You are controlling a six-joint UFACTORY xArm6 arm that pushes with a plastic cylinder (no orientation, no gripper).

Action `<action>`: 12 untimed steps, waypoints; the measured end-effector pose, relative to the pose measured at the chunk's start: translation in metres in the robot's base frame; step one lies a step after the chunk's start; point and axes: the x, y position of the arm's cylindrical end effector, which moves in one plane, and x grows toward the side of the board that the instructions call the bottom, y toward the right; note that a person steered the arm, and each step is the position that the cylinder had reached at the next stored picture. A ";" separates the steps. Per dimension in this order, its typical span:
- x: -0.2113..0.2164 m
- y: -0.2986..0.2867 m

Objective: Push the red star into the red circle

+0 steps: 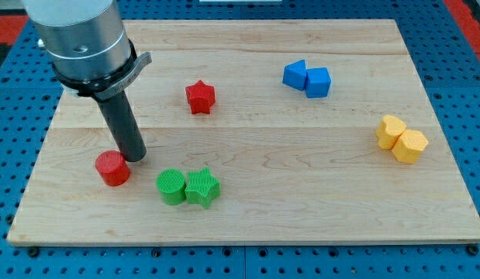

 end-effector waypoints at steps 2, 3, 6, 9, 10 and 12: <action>0.022 -0.055; 0.020 -0.044; -0.090 0.149; -0.124 0.102; -0.114 0.047; -0.081 -0.011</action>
